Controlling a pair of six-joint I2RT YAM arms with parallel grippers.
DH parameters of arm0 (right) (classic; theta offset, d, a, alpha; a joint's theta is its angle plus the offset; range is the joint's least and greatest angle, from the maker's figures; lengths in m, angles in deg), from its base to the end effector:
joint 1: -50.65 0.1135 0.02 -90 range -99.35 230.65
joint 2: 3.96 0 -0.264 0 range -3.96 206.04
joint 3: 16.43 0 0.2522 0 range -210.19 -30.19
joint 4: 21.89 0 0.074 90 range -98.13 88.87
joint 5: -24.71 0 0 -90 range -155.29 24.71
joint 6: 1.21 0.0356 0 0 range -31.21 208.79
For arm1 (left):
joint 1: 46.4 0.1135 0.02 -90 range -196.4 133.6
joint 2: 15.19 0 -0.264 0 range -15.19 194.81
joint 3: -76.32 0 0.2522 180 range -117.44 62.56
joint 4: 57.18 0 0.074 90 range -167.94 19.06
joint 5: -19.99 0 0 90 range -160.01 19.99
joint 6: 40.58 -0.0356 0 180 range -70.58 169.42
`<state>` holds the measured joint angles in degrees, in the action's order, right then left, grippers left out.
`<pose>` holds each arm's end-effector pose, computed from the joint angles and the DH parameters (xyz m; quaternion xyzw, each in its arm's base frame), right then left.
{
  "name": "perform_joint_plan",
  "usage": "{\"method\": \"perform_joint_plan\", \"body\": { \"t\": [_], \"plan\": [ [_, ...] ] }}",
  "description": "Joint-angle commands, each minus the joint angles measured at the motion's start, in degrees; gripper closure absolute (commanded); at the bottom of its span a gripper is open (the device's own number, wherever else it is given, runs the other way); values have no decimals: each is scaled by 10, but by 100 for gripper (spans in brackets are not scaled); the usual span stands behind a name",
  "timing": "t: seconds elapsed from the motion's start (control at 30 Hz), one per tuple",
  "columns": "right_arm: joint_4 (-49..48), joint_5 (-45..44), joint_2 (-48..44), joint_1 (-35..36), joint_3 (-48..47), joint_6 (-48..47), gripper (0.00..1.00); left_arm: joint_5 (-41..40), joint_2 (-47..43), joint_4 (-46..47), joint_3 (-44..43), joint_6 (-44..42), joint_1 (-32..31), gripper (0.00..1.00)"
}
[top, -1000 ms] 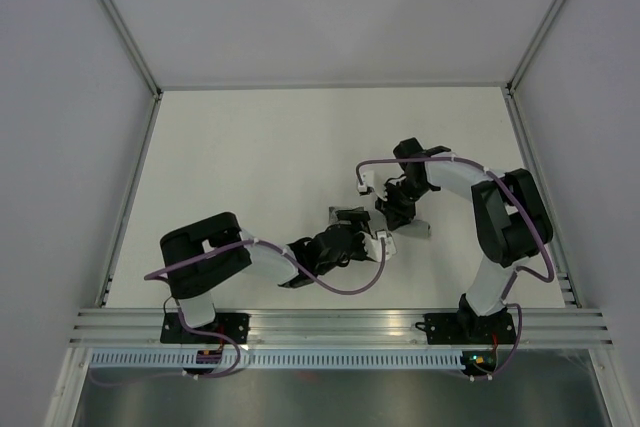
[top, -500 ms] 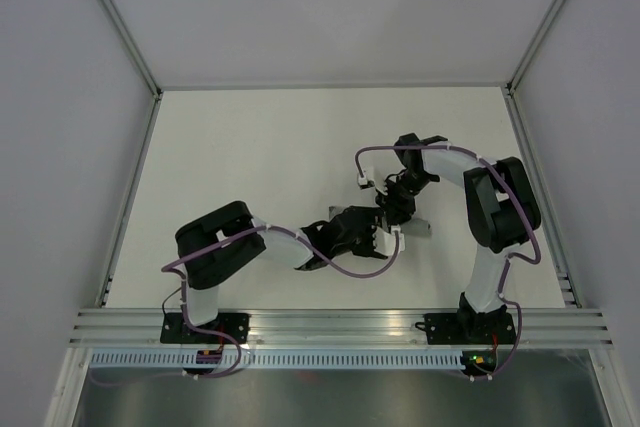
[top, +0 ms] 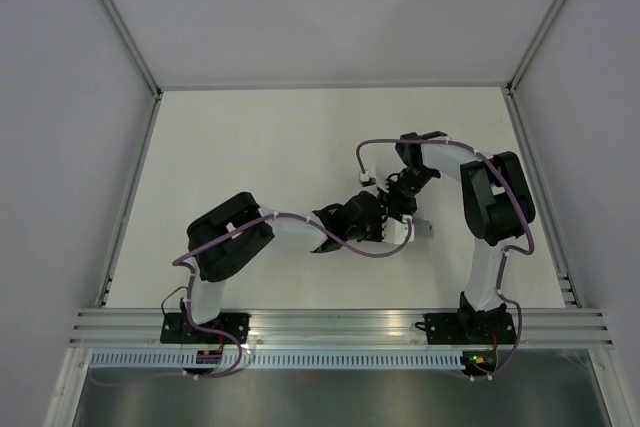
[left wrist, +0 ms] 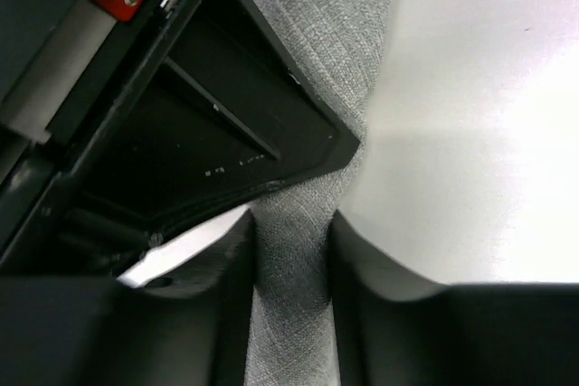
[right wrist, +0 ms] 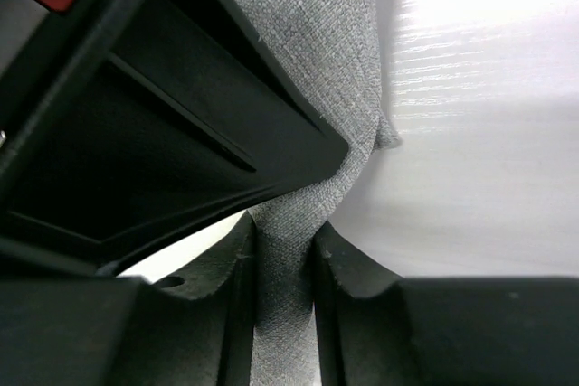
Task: Fold the napkin, place the utensils inside, and roll it up
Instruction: Roll the napkin with the utensil
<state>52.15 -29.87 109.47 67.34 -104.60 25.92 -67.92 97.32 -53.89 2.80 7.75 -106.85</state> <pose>0.3163 0.1164 0.1465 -0.5886 0.7455 0.3092 0.0479 0.1991 -0.3539 0.1348 0.6972 0.5527 -0.0904 0.4475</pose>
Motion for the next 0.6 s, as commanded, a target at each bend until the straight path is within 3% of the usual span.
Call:
{"method": "perform_joint_plan", "body": {
  "t": [0.0, 0.17, 0.37, 0.57],
  "plan": [
    [21, -2, 16, -5, -8, -21, 67, 33, 33, -132, -29, -6, 4, 66],
    [6, 10, -19, -18, -24, 23, 43, 18, 46, -187, -62, 39, 5, 86],
    [-62, 7, -87, -49, -40, 114, 33, -15, 62, -231, -90, 109, 7, 91],
    [-137, -29, -134, -101, -57, 241, 32, -34, 86, -285, -130, 207, 11, 90]
  ]
}}
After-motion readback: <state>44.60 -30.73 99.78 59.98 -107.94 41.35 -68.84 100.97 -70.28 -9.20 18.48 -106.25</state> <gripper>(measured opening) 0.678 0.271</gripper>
